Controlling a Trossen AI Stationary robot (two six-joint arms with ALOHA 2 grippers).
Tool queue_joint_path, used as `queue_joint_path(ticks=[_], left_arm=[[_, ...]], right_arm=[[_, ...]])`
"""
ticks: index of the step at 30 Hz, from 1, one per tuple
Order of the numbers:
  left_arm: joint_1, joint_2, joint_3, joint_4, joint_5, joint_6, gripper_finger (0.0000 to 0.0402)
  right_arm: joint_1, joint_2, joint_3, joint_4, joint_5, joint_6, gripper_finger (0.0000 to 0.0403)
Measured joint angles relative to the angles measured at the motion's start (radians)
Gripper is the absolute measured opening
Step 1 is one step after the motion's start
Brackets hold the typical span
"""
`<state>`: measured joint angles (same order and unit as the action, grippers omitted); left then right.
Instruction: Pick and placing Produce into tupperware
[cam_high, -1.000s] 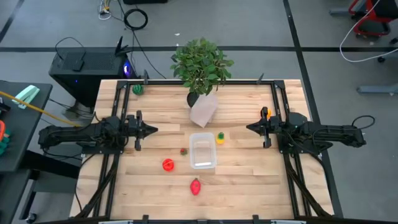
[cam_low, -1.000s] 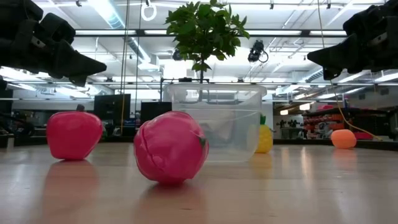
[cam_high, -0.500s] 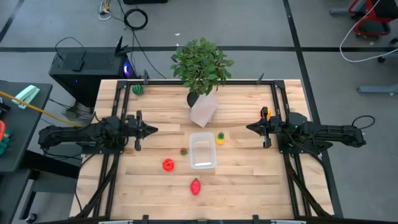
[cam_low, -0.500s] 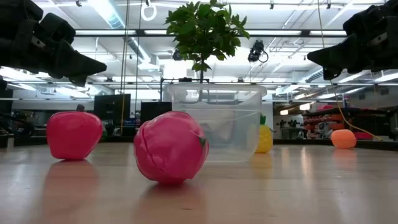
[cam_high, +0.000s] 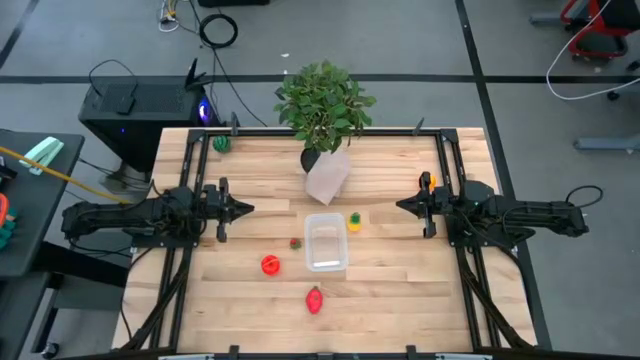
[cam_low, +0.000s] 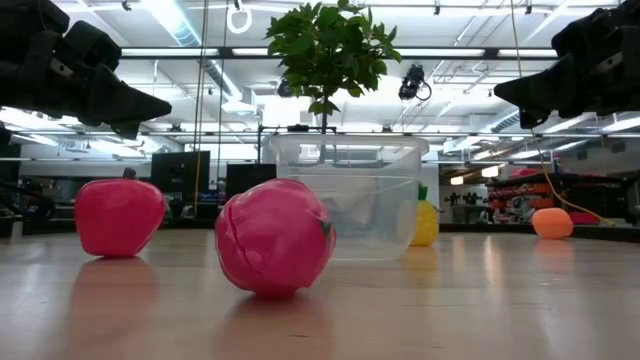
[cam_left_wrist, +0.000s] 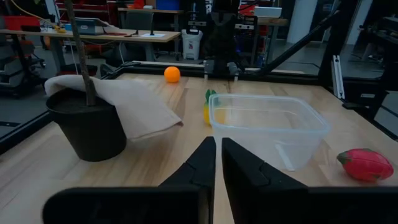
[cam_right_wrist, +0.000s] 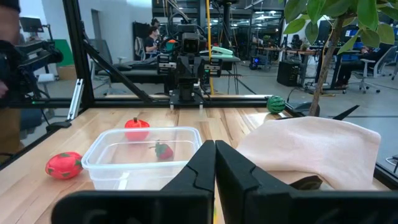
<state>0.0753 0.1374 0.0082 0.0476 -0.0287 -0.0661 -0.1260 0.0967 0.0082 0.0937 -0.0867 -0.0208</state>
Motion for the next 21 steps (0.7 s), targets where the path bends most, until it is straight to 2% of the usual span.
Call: queue_joint_path(ticks=[13,21], left_arm=[[0.000,0.000,0.000,0.000,0.000,0.001,0.0024],[0.000,0.000,0.000,0.003,0.000,0.111,0.0035]], right_arm=[[0.000,0.000,0.000,0.000,0.000,0.000,0.0017],[0.000,0.000,0.000,0.000,0.000,0.000,0.0017]])
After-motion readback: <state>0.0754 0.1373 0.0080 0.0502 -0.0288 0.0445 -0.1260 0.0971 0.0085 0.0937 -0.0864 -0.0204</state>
